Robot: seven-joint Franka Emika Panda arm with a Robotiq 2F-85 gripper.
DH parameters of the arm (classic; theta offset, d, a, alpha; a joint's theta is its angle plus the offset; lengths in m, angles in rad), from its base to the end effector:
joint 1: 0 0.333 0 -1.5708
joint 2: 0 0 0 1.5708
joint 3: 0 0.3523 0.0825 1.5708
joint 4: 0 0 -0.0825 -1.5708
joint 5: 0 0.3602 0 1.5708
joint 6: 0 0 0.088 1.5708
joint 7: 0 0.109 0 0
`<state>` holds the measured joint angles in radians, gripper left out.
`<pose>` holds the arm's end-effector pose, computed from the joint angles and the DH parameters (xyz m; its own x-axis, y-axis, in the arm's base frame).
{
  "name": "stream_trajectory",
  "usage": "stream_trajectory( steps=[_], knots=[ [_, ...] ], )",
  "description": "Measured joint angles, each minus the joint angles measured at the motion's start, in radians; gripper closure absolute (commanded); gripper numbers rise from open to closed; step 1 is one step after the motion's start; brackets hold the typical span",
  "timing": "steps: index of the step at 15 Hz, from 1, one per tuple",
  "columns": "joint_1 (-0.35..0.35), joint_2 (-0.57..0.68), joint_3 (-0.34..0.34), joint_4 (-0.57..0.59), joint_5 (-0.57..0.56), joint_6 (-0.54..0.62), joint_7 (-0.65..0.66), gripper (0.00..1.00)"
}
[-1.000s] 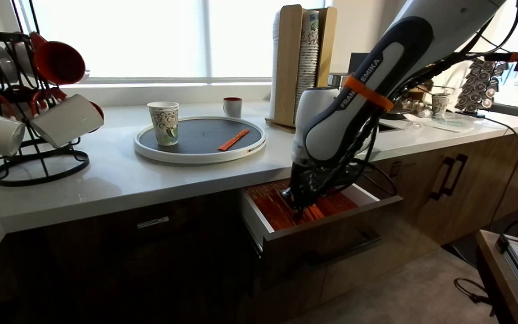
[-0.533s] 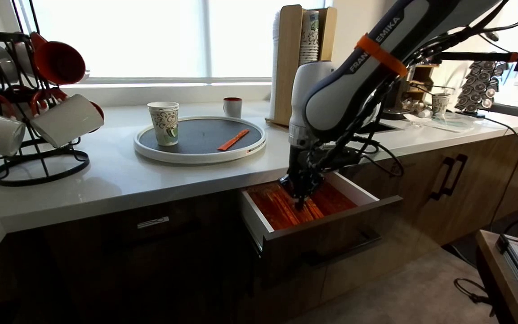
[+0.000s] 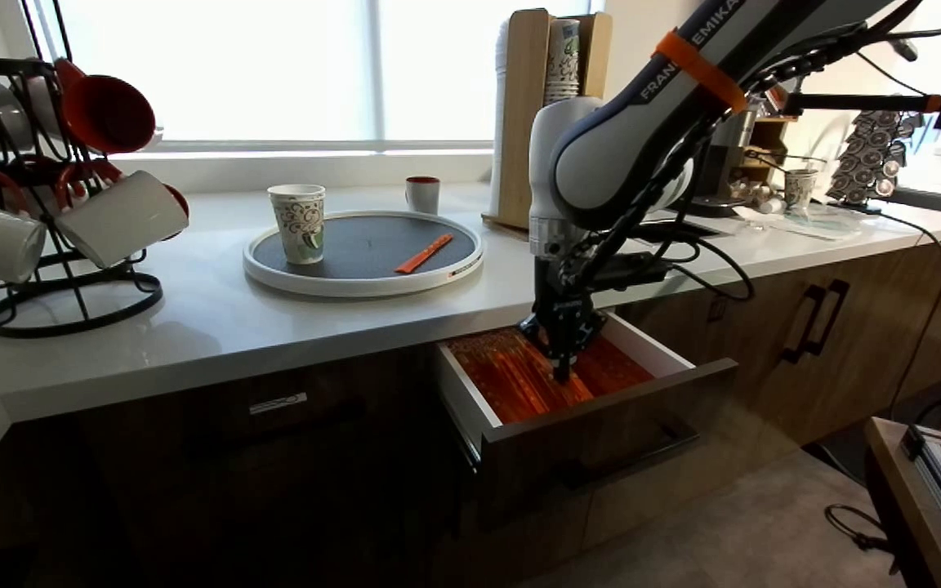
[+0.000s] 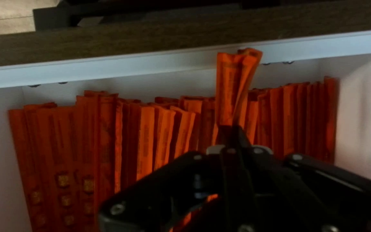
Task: Move a sachet from the drawer to the tray
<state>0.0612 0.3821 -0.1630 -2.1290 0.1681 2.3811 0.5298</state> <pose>0.5580 -0.0524 0.2700 0.7227 -0.6795 -0.1265 -0.6821 -0.7307 0.0284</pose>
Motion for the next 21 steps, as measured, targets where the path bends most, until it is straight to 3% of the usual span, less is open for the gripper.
stream_trajectory(
  steps=[18,19,21],
  knots=[
    [-0.026,0.081,0.017,0.035,0.004,0.073,0.003,1.00],
    [-0.026,0.081,0.017,0.038,0.004,0.073,0.003,0.74],
    [-0.026,0.081,0.017,0.041,0.004,0.077,0.003,0.66]
  ],
)
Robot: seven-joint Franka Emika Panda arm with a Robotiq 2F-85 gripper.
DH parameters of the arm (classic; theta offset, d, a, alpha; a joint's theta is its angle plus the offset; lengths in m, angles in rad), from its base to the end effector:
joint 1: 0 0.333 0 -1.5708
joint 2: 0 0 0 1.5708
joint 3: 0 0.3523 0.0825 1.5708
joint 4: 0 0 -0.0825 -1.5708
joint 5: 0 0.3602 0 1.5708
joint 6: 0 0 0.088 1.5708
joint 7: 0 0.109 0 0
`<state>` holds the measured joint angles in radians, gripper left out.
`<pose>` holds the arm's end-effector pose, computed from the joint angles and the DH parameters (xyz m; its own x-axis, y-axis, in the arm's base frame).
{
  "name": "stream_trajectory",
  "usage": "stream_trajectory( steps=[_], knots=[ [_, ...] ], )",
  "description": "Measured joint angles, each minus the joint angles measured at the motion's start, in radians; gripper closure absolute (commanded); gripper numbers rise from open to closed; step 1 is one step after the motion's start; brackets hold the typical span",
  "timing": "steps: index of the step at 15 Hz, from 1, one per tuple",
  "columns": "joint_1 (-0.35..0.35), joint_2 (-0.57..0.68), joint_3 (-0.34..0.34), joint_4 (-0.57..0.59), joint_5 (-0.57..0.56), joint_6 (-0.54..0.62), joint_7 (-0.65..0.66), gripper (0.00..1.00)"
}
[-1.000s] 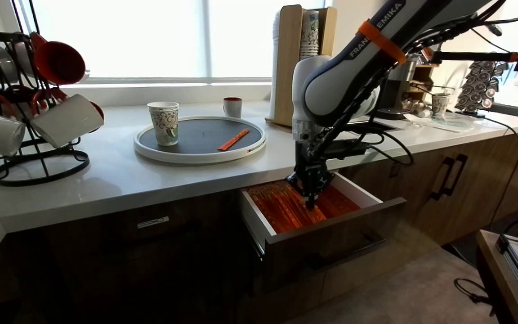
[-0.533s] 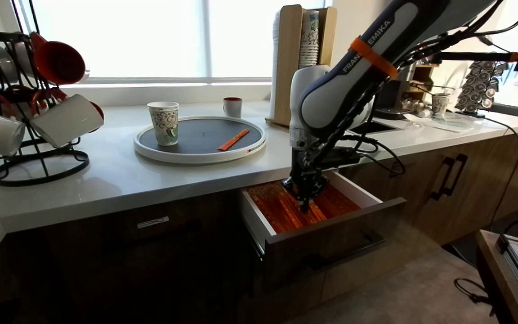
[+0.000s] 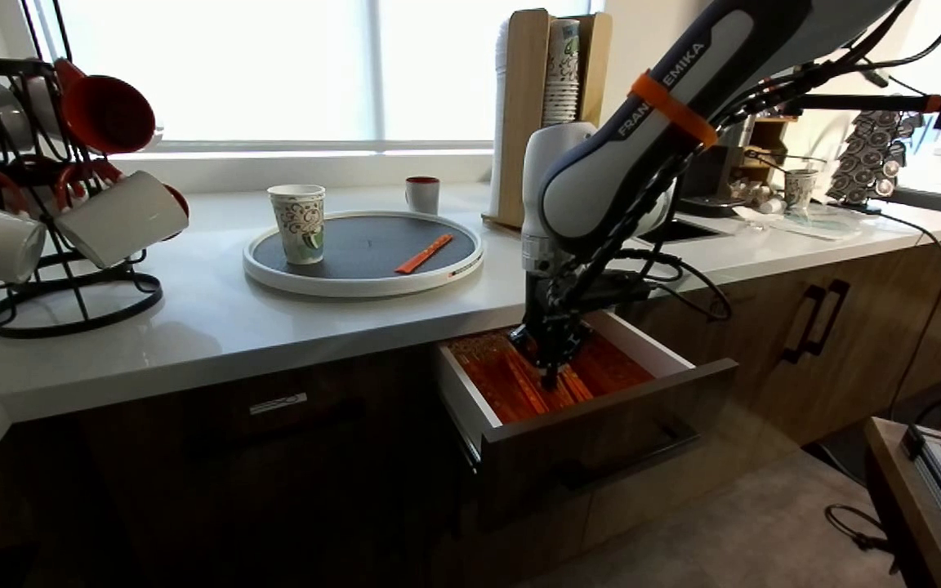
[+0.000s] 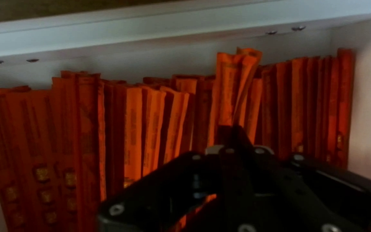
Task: Move a sachet from the drawer to the tray
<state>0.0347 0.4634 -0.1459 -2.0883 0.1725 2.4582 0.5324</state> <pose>0.5748 -0.0611 0.2437 0.7146 -0.6937 -0.0909 -0.6954 -0.7185 0.0166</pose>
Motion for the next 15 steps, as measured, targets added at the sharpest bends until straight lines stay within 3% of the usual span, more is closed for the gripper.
stream_trajectory(
  steps=[8,9,10,12,15],
  knots=[
    [0.000,0.000,-0.010,-0.003,-0.004,0.070,0.000,0.07],
    [0.001,0.000,-0.015,-0.005,-0.008,0.083,0.000,0.14],
    [0.001,0.001,-0.020,-0.008,-0.012,0.097,0.000,0.40],
    [0.000,0.005,-0.029,-0.010,-0.013,0.120,0.000,0.40],
    [0.000,0.017,-0.033,-0.011,-0.013,0.155,0.000,0.66]
  ],
)
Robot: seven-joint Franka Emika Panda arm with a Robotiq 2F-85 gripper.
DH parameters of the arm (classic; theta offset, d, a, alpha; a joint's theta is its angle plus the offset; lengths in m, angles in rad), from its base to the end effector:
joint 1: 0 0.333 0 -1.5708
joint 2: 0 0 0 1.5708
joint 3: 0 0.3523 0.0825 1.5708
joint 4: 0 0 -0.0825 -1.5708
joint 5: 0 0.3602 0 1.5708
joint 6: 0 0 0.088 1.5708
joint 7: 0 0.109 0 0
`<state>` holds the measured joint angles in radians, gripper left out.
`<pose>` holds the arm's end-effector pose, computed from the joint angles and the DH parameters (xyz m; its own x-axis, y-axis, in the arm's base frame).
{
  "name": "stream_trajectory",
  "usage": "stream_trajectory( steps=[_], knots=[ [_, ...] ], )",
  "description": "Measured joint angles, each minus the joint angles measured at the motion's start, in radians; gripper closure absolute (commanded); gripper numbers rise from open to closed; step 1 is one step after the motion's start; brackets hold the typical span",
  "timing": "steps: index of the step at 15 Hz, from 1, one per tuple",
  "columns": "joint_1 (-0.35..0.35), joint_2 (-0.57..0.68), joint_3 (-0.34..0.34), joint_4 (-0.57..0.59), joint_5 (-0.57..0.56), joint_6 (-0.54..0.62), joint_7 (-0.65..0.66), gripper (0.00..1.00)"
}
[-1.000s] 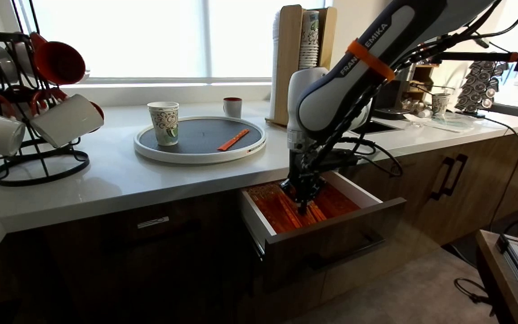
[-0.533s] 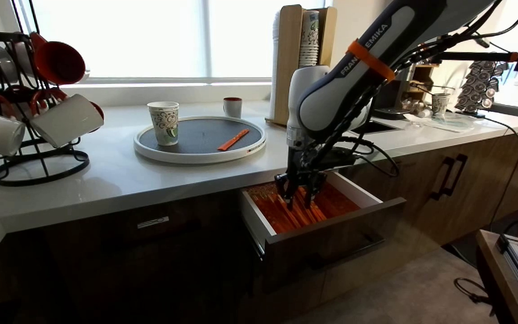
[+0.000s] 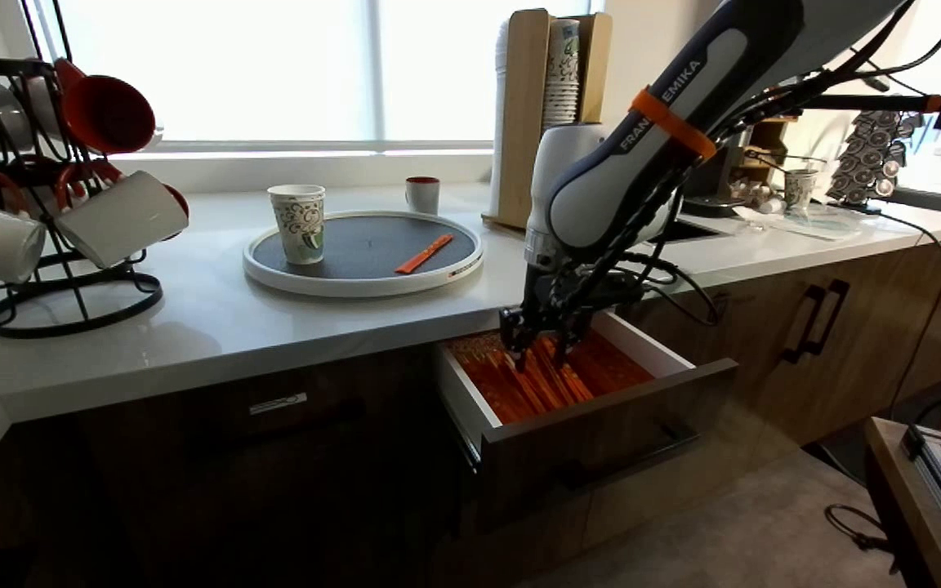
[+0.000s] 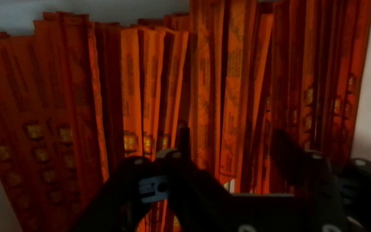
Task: Move a sachet from the drawer to the tray
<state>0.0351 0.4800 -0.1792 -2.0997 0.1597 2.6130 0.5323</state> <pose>0.5837 -0.0836 0.2448 0.7023 -0.7109 0.0368 -0.7105 -0.7032 -0.0264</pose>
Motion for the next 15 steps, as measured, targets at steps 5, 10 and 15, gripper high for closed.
stream_trajectory(
  steps=[5,10,15],
  knots=[
    [0.002,0.025,0.000,0.000,0.000,0.034,0.000,0.83],
    [0.002,0.040,-0.008,0.000,0.000,0.034,0.000,1.00],
    [0.003,0.049,-0.016,-0.002,-0.002,0.035,0.000,0.91]
  ],
)
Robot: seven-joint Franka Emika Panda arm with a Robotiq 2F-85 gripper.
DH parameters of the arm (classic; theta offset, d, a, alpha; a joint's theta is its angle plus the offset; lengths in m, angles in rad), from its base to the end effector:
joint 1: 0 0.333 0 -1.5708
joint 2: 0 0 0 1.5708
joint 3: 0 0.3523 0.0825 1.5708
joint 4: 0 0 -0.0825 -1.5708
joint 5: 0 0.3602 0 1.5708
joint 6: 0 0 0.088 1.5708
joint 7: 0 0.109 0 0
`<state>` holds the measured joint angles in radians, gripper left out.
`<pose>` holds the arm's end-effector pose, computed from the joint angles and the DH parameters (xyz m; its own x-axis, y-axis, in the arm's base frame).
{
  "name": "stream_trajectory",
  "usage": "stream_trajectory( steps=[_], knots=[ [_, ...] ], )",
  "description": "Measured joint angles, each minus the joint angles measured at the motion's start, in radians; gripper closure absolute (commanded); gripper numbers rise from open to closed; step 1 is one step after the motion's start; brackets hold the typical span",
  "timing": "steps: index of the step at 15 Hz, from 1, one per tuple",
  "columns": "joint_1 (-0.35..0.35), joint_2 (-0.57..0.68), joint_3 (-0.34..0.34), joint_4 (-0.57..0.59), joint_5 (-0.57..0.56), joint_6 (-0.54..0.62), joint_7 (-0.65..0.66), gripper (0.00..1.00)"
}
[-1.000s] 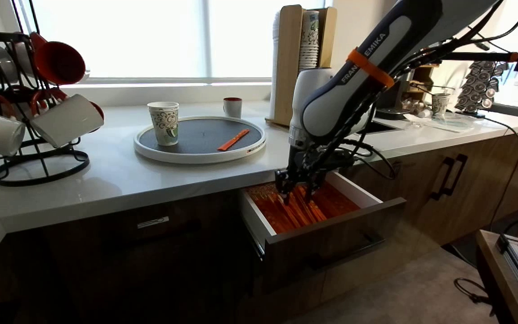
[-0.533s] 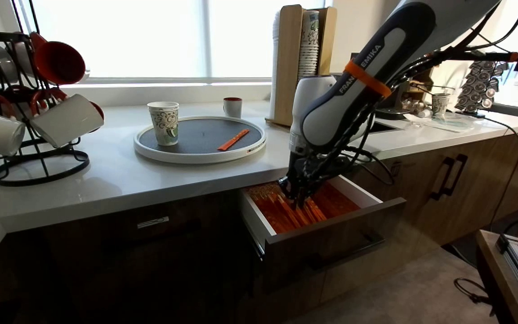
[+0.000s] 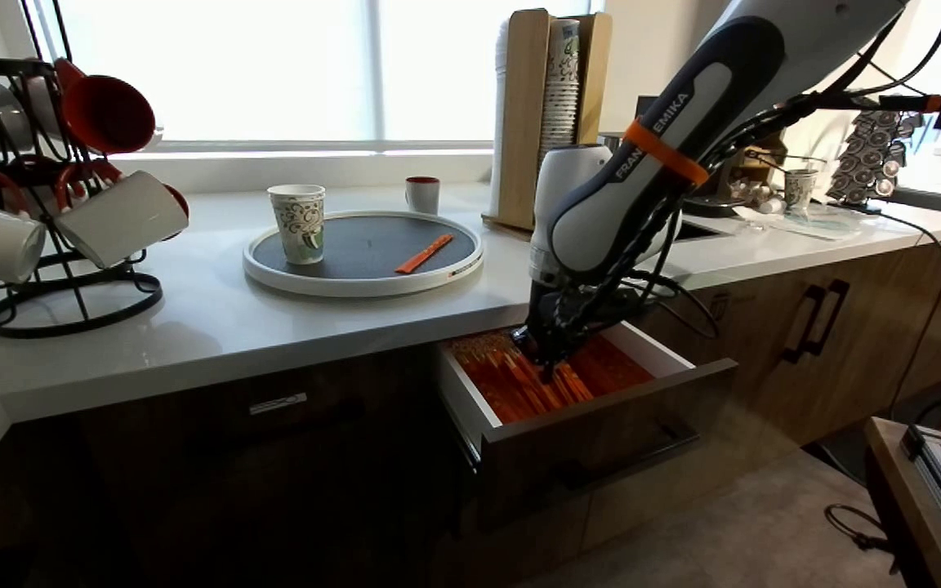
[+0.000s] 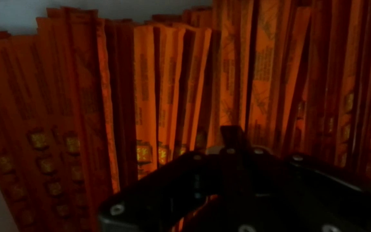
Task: Move a sachet from the drawer to the tray
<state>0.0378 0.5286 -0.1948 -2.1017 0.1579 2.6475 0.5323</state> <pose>0.5806 -0.0918 0.2200 0.6963 -0.7168 0.0383 -0.7173 -0.6968 -0.0009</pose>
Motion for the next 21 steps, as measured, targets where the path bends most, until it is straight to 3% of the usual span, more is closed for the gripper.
stream_trajectory(
  steps=[1,4,6,7,12,14,18,21],
  knots=[
    [0.000,0.002,-0.001,0.000,-0.001,0.000,0.000,0.90],
    [0.001,0.009,-0.002,0.000,-0.002,0.000,0.000,0.75],
    [0.002,0.015,-0.003,0.000,-0.002,0.000,0.000,0.70],
    [0.003,0.017,-0.003,0.000,-0.002,0.000,0.000,0.75],
    [0.004,0.025,-0.003,0.000,-0.002,0.000,-0.001,0.82],
    [0.005,0.027,-0.003,0.000,-0.002,0.000,-0.001,0.77],
    [0.007,0.033,-0.003,0.000,-0.002,0.000,-0.001,0.48],
    [0.008,0.037,-0.003,0.001,-0.002,0.000,-0.001,0.37]
  ],
)
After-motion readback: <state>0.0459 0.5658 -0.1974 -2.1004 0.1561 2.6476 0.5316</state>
